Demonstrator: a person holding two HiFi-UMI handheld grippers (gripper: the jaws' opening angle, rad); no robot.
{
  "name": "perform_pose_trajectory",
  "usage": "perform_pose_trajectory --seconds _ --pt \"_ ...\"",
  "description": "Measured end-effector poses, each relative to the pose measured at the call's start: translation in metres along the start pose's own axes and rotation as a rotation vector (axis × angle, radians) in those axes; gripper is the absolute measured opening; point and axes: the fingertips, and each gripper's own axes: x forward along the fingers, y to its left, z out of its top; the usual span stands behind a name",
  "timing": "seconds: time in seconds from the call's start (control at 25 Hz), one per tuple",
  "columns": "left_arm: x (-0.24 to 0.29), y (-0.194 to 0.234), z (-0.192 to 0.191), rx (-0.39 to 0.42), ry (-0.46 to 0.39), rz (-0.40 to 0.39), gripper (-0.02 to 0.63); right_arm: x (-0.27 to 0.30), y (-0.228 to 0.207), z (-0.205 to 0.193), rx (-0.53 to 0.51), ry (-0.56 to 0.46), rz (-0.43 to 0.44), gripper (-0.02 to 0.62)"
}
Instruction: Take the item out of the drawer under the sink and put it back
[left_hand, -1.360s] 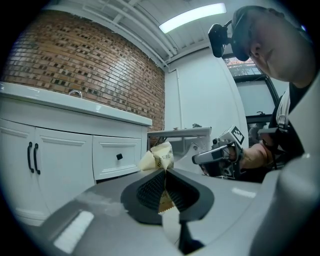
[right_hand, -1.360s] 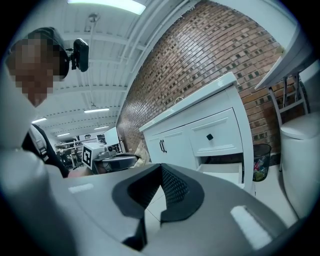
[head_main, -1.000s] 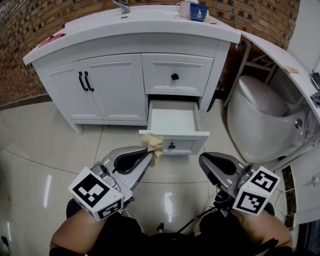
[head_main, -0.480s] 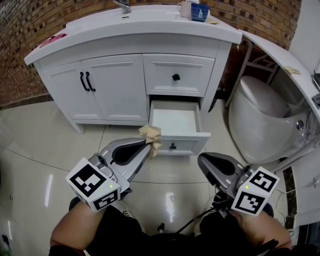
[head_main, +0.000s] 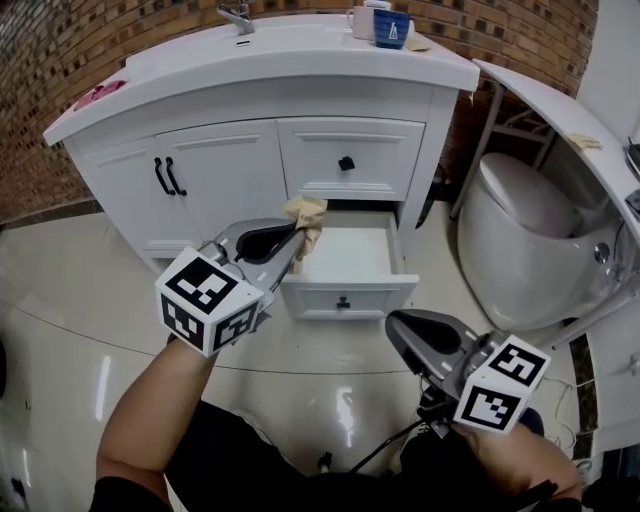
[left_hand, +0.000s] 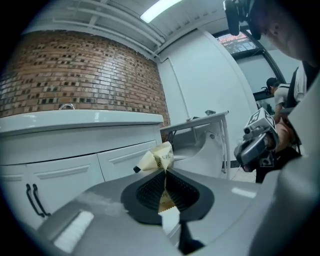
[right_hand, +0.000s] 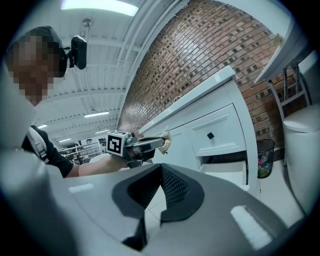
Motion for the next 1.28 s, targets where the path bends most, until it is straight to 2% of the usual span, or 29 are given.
perform_pose_trajectory --seconds 0.36,0.52,0.72,0.84,1.04,1.28 --pt "0.084 0.010 -0.054 0.024 0.171 -0.055 0.017 0.007 -0.023 0.001 0.043 0.004 -0.013 0.005" --pt "0.124 0.015 -0.099 0.088 0.313 -0.117 0.017 0.010 -0.027 -0.001 0.067 0.014 -0.002 0.005" --pt "0.162 0.017 -0.140 0.210 0.466 -0.223 0.017 0.011 -0.034 -0.003 0.084 0.030 0.002 0.005" --pt "0.180 0.017 -0.157 0.235 0.526 -0.275 0.018 0.012 -0.046 -0.006 0.108 0.039 -0.010 0.005" --pt "0.208 0.013 -0.182 0.324 0.600 -0.333 0.021 0.015 -0.058 -0.014 0.137 0.062 -0.025 0.005" --pt "0.230 0.005 -0.216 0.306 0.668 -0.377 0.025 0.022 -0.069 -0.019 0.149 0.085 -0.023 0.005"
